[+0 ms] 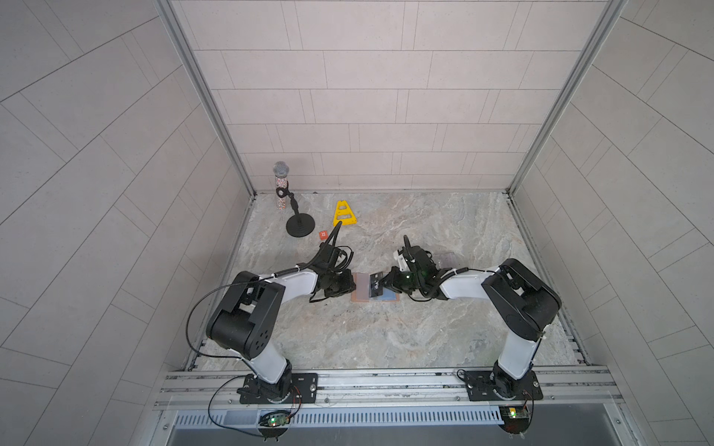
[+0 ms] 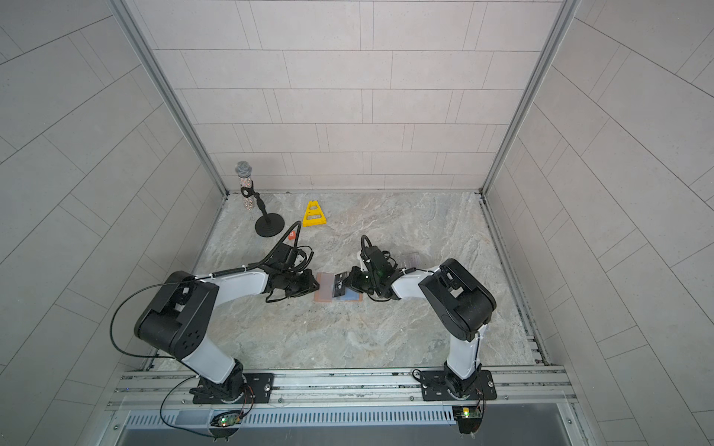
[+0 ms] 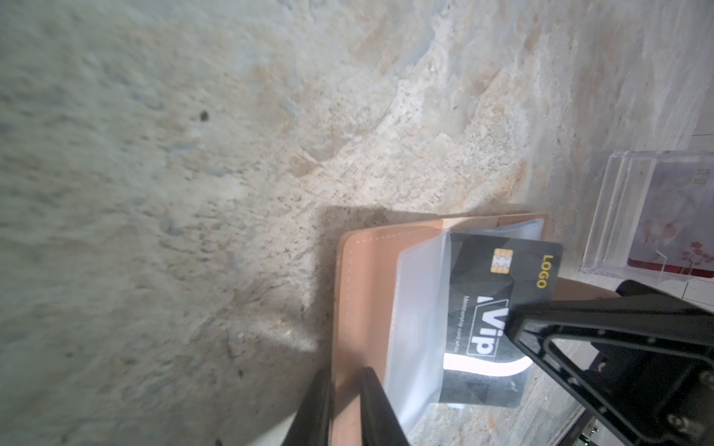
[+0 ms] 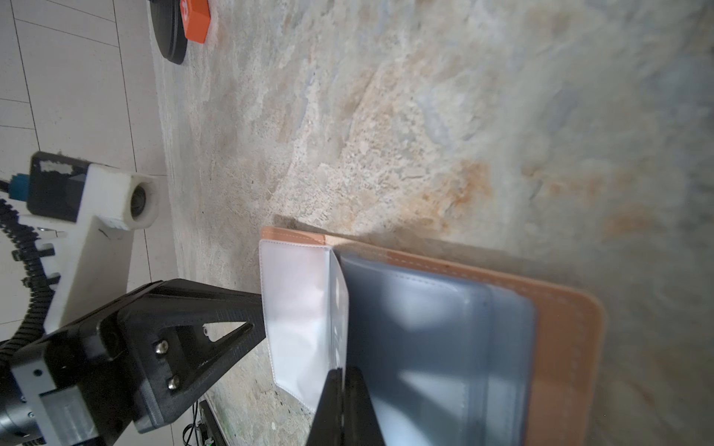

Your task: Put the credit cards into the card holder

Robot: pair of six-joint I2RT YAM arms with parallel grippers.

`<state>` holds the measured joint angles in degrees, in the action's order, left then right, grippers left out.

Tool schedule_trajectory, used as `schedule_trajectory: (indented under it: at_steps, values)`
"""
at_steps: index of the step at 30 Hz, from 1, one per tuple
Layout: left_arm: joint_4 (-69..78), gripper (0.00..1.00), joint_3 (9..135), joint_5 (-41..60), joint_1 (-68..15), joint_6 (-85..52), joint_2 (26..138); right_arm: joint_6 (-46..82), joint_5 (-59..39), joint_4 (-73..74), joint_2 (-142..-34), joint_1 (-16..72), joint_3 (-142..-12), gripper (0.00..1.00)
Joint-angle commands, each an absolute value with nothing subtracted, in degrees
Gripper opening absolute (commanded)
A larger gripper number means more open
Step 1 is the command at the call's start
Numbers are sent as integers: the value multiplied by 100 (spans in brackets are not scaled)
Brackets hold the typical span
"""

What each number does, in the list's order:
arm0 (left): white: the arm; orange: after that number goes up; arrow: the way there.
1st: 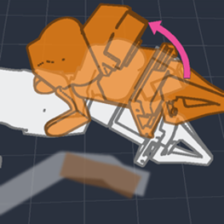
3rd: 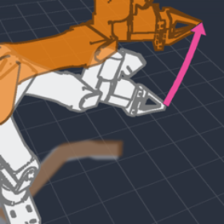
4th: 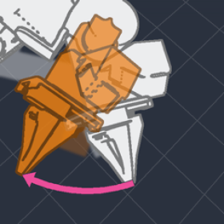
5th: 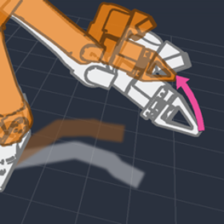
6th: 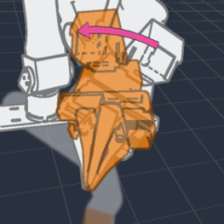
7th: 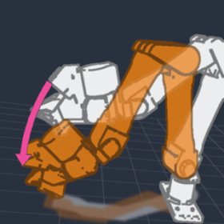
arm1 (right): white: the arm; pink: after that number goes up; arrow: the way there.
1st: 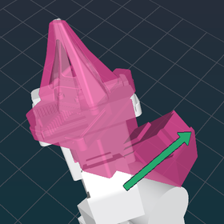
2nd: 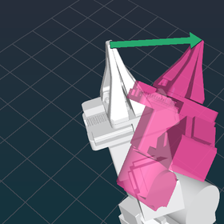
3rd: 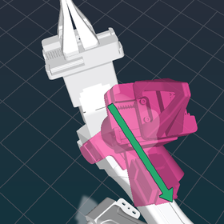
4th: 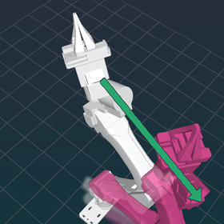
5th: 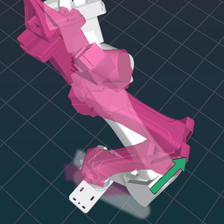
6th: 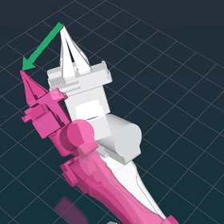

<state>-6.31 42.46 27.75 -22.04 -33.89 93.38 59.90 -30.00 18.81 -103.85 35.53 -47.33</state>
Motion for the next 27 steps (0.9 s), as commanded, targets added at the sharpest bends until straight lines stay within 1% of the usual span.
schedule_trajectory:
  at_steps: [1,8,16,27]
  values:
    - [-729,21,4115,2621,-2254,-3372,9442,6099,-3090,1861,-10585,3655,-4650,0]
    - [-729,21,4125,2578,-2261,-3367,9497,6104,-3127,1812,-10480,3674,-4614,0]
    - [-773,20,4127,2426,-2259,-3366,9523,5856,-3068,1373,-10283,3683,-4646,0]
    - [-841,20,4166,2295,-2272,-3384,9615,5681,-3261,1236,-10413,3678,-4770,0]
